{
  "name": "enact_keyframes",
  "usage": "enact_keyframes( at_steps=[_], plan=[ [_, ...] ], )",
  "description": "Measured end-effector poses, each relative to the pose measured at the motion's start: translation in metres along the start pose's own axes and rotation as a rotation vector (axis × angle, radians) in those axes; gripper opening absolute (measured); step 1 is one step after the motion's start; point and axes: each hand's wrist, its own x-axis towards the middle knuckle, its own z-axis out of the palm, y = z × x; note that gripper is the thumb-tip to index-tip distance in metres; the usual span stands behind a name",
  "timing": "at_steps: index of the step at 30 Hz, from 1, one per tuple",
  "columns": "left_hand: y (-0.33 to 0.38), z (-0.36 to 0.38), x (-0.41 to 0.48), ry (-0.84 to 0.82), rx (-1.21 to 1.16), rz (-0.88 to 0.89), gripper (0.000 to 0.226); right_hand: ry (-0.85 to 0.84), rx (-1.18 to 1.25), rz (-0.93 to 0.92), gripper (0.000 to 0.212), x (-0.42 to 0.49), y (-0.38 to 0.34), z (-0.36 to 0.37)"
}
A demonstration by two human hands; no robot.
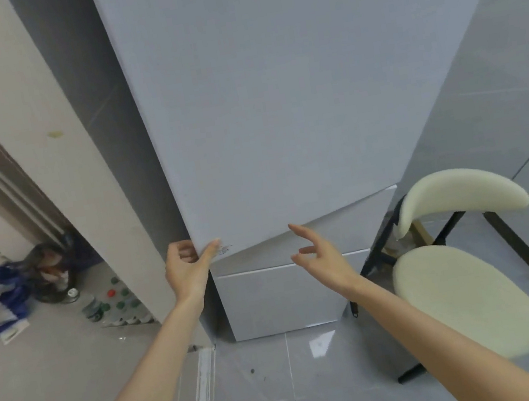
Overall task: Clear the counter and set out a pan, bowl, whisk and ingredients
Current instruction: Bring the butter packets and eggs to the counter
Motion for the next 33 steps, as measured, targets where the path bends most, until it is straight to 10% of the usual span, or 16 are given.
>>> enact_keyframes(
  at_steps=[8, 23, 33],
  plan=[
    [-0.021, -0.016, -0.159, -0.111, 0.133, 0.051, 0.079, 0.006, -0.008, -0.053, 0.057, -0.135, 0.026, -0.030],
    [-0.018, 0.062, -0.339, -0.799, 0.275, 0.337, 0.030, 0.460, 0.189, -0.057, 0.054, -0.326, 0.073, -0.123],
    [0.043, 0.124, -0.377, -1.004, 0.244, 0.583, 0.039, 0.732, 0.253, 0.187, 0.059, -0.335, 0.092, -0.211]
  ],
)
